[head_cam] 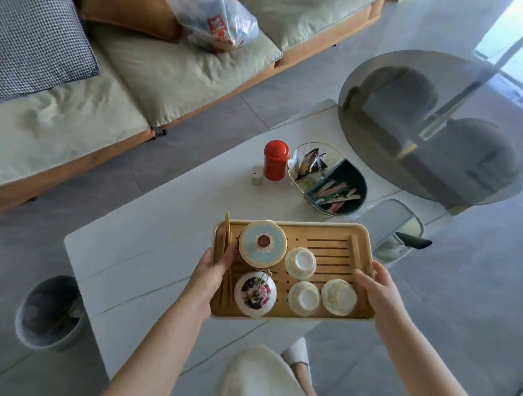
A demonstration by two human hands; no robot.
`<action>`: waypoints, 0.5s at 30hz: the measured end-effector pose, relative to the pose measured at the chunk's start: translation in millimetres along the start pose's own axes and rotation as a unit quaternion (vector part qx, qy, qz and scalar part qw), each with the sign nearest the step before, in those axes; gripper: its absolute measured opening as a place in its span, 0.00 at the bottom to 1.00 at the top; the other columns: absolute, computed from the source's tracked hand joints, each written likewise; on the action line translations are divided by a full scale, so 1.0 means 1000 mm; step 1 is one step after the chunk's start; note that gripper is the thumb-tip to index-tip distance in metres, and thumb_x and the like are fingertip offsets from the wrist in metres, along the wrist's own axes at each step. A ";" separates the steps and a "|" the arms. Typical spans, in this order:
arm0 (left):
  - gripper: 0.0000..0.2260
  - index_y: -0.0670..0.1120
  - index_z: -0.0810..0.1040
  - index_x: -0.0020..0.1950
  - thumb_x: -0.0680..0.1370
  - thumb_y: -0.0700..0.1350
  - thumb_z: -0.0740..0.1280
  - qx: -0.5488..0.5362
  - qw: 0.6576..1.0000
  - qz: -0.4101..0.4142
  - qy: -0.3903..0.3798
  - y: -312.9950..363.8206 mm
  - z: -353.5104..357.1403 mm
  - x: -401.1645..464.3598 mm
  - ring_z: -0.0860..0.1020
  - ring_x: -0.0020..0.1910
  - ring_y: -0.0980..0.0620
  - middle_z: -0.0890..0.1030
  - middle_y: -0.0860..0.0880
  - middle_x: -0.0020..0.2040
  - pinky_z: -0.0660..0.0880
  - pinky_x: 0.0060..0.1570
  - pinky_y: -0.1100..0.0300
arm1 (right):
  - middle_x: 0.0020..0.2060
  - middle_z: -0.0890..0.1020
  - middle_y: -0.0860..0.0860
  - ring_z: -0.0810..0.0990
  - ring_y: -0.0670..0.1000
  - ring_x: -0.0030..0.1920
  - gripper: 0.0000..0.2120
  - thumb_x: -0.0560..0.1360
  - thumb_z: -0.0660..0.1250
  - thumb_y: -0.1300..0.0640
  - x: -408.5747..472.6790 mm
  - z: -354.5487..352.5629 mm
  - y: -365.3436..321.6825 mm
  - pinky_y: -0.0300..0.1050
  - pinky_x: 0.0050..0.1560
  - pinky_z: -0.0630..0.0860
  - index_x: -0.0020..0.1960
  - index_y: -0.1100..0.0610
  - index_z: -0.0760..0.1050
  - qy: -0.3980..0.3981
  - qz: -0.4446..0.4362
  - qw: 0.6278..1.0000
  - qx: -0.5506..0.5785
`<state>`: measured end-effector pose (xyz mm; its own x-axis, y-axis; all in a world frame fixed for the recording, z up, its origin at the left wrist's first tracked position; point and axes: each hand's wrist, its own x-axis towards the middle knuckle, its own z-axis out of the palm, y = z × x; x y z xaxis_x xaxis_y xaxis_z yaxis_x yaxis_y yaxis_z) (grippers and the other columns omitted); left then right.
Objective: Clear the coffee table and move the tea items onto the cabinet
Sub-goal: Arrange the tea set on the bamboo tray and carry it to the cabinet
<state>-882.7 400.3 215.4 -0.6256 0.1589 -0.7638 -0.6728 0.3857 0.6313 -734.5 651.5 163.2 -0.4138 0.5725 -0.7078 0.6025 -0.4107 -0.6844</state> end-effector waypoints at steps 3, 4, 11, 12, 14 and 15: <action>0.25 0.54 0.70 0.66 0.73 0.65 0.62 0.020 0.999 0.009 -0.032 0.015 0.012 -0.030 0.76 0.55 0.46 0.78 0.48 0.62 0.71 0.43 0.53 | 0.53 0.81 0.55 0.82 0.55 0.46 0.19 0.75 0.65 0.58 -0.034 -0.027 -0.002 0.47 0.41 0.78 0.66 0.53 0.68 0.024 -0.011 0.999 0.037; 0.25 0.54 0.71 0.65 0.73 0.65 0.62 0.027 0.998 0.014 -0.046 0.019 0.018 -0.040 0.76 0.52 0.48 0.79 0.48 0.61 0.71 0.41 0.55 | 0.52 0.81 0.56 0.82 0.55 0.46 0.19 0.75 0.65 0.59 -0.044 -0.037 -0.002 0.47 0.42 0.78 0.65 0.55 0.68 0.030 -0.016 0.998 0.050; 0.27 0.51 0.72 0.65 0.72 0.64 0.66 0.082 0.987 0.053 -0.130 0.036 0.069 -0.097 0.78 0.43 0.56 0.82 0.51 0.51 0.71 0.29 0.61 | 0.51 0.81 0.54 0.80 0.54 0.46 0.16 0.75 0.64 0.60 -0.107 -0.114 0.009 0.47 0.45 0.75 0.62 0.57 0.71 0.107 -0.039 0.986 0.121; 0.27 0.50 0.72 0.65 0.71 0.64 0.66 0.093 0.983 0.064 -0.144 0.037 0.079 -0.105 0.79 0.43 0.56 0.82 0.52 0.50 0.72 0.28 0.62 | 0.52 0.80 0.54 0.80 0.54 0.48 0.16 0.75 0.65 0.60 -0.116 -0.126 0.013 0.47 0.47 0.75 0.63 0.57 0.71 0.120 -0.038 0.983 0.133; 0.28 0.48 0.71 0.66 0.72 0.63 0.66 0.109 0.976 0.078 -0.172 0.036 0.100 -0.119 0.81 0.43 0.55 0.83 0.49 0.51 0.74 0.29 0.62 | 0.56 0.80 0.57 0.80 0.56 0.51 0.18 0.75 0.65 0.60 -0.131 -0.150 0.023 0.49 0.50 0.76 0.65 0.58 0.69 0.138 -0.041 0.977 0.155; 0.27 0.47 0.71 0.65 0.72 0.62 0.66 0.118 0.972 0.083 -0.184 0.035 0.112 -0.126 0.81 0.40 0.56 0.83 0.49 0.49 0.75 0.27 0.62 | 0.58 0.79 0.58 0.79 0.57 0.53 0.20 0.75 0.64 0.60 -0.139 -0.162 0.029 0.51 0.53 0.76 0.66 0.59 0.68 0.147 -0.042 0.975 0.163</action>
<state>-783.4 495.6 318.6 -0.5049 0.5344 -0.6779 -0.4387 0.5174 0.7347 -548.6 675.0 270.1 -0.2108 0.7724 -0.5992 0.3056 -0.5302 -0.7909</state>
